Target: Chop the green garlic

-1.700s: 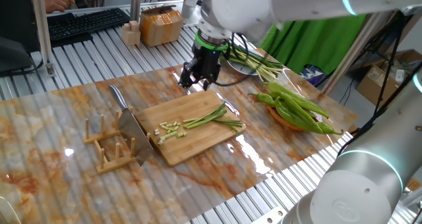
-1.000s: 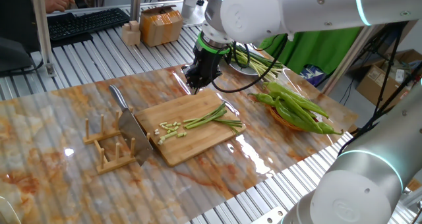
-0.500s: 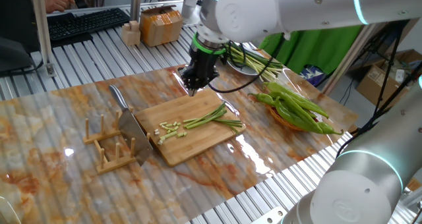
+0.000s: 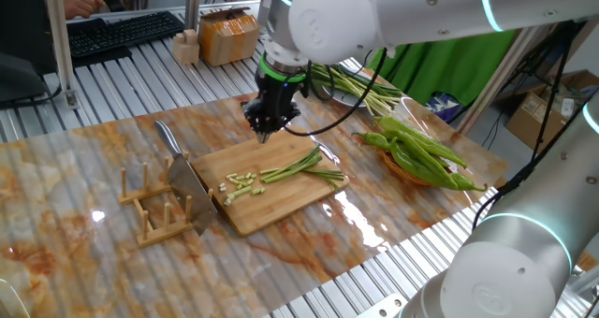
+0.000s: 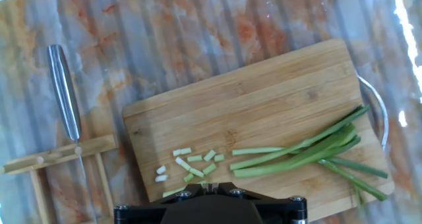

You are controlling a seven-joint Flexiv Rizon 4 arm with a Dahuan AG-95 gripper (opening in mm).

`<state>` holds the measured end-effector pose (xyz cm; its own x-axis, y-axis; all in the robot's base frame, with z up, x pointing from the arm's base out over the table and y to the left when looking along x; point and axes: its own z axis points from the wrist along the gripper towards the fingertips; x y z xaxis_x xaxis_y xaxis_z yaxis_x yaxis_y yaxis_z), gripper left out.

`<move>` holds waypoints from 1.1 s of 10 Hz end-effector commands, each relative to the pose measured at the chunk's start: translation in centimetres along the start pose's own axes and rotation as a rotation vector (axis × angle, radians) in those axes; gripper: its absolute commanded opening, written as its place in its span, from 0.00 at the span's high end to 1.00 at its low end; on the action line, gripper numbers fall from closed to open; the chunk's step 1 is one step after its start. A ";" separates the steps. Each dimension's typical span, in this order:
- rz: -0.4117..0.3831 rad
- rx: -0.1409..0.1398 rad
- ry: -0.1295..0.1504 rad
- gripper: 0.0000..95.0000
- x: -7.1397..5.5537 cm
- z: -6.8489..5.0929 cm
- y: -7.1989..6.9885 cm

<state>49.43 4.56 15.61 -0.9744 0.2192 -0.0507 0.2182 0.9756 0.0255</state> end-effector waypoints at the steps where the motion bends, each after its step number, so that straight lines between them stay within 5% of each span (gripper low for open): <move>1: 0.010 0.002 0.019 1.00 0.1 0.5 0.7; 7: 0.041 -0.008 0.017 1.00 0.3 3.0 2.8; 11: 0.044 -0.007 0.019 1.00 0.4 3.7 4.1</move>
<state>50.23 8.87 12.04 -0.9642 0.2636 -0.0303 0.2626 0.9643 0.0336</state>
